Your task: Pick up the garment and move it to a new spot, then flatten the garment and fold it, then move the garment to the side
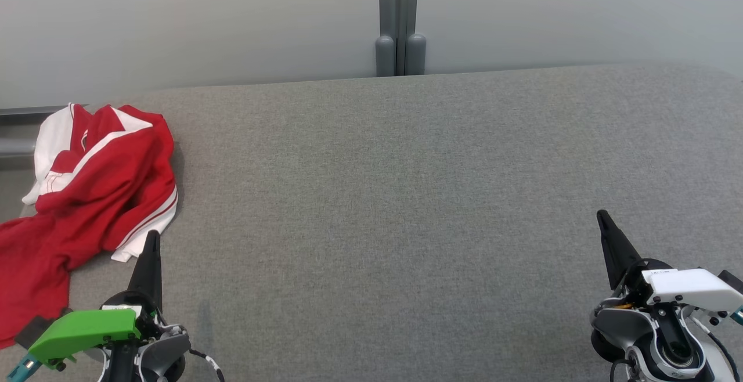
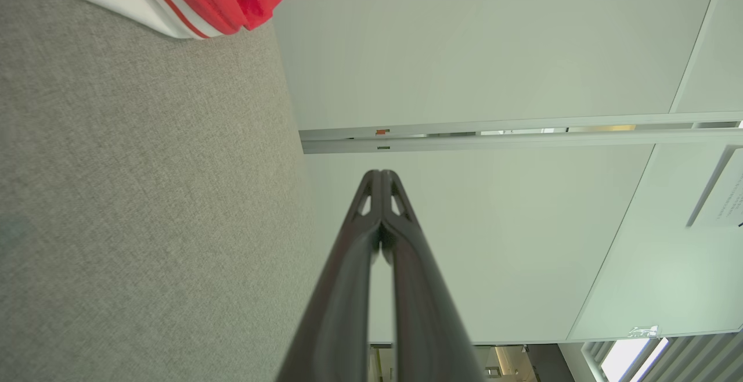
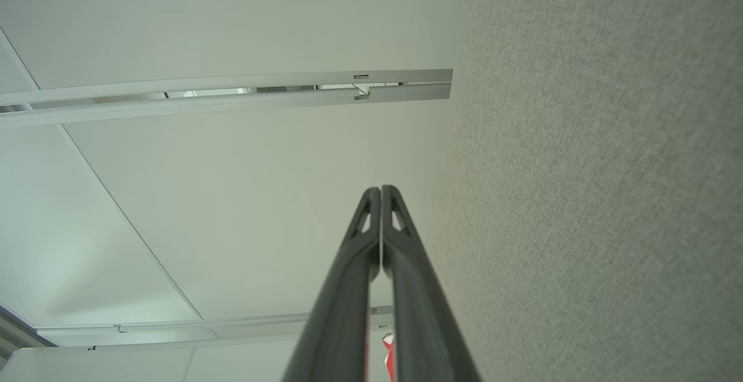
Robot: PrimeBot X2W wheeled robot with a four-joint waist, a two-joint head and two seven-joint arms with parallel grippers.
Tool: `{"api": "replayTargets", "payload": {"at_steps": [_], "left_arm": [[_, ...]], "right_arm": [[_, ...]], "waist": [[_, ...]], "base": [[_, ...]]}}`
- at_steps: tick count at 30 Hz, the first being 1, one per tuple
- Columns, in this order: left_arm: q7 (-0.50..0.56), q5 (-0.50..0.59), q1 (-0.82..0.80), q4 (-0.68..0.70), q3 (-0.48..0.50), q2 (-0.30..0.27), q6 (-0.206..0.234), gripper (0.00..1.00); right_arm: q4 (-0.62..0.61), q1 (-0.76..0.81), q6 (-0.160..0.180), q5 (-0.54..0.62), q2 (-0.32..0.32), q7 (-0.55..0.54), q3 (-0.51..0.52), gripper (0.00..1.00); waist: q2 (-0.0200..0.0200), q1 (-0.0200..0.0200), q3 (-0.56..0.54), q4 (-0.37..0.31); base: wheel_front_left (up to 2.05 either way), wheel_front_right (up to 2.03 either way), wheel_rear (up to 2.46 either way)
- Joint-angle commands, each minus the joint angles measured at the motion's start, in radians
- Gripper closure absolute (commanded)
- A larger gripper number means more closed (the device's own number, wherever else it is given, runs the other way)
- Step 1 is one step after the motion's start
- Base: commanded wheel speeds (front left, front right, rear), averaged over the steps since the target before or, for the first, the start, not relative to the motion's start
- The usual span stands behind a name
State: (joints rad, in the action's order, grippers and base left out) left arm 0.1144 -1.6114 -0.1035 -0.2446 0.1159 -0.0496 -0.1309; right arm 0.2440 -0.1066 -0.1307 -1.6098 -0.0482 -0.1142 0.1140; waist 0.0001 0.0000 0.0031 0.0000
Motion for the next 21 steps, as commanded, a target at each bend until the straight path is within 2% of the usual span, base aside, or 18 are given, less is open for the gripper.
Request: {"api": "replayTargets", "payload": {"at_steps": [1,21], "left_arm": [[0.002,-0.003,-0.01,0.001,0.001,-0.001,-0.003,1.0],[0.002,-0.003,-0.011,0.001,0.001,-0.001,-0.003,1.0]], "right_arm": [[0.002,-0.005,0.0,-0.006,-0.004,-0.002,0.001,1.0],[0.002,-0.005,0.0,-0.006,-0.004,-0.002,0.001,1.0]], "waist": [[-0.0001,0.0,0.0,0.0],[-0.0001,0.0,0.0,0.0]], "base": [[0.0,0.0,0.0],[0.0,0.0,0.0]]}}
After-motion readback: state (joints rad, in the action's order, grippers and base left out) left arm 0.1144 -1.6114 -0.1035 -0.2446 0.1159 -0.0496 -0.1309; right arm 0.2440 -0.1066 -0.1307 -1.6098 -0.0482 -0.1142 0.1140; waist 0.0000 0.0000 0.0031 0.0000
